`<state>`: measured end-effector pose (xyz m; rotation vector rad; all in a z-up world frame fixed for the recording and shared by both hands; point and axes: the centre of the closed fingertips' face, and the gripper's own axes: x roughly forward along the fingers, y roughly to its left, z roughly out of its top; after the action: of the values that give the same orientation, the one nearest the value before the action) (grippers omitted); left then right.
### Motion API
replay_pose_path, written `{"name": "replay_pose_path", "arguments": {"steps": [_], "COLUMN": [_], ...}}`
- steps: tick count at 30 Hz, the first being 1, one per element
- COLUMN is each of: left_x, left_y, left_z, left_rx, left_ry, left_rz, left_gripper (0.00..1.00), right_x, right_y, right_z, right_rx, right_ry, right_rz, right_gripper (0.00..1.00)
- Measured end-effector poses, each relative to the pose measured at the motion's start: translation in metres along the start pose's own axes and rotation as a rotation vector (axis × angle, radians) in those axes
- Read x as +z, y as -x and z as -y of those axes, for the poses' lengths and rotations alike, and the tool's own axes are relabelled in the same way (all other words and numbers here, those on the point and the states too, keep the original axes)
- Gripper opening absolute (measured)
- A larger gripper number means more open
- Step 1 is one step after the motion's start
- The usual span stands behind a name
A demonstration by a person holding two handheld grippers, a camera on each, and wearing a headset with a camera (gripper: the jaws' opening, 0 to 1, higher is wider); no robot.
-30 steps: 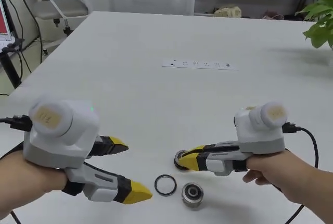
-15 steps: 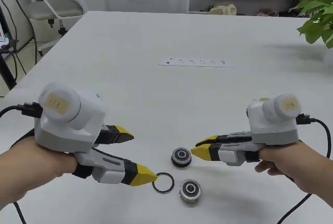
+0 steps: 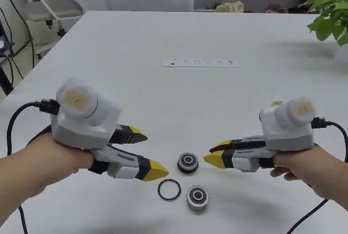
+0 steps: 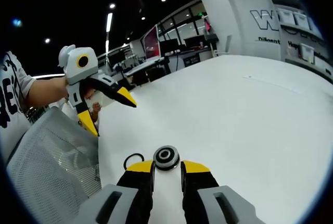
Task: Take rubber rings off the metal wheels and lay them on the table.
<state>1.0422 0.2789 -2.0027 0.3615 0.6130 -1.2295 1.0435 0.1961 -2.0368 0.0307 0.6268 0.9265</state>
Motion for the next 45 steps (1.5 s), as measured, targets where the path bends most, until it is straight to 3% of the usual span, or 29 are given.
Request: {"name": "replay_pose_path", "arguments": {"steps": [16, 36, 45], "left_x": [-0.005, -0.002, -0.002], "left_y": [-0.026, -0.058, -0.072], "left_z": [0.0, 0.003, 0.006], "left_rx": [-0.035, -0.083, -0.101], "left_ry": [-0.018, -0.056, -0.041], "left_rz": [-0.039, -0.05, -0.056], "left_gripper": [0.46, 0.35, 0.3], "right_x": [-0.016, -0.021, -0.024], "right_y": [-0.008, -0.013, -0.013], "right_z": [0.008, 0.007, 0.007], "right_rx": [0.005, 0.01, 0.01], "right_ry": [0.043, 0.06, 0.055], "right_rz": [-0.044, -0.06, -0.062], "right_gripper": [0.22, 0.25, 0.25]}}
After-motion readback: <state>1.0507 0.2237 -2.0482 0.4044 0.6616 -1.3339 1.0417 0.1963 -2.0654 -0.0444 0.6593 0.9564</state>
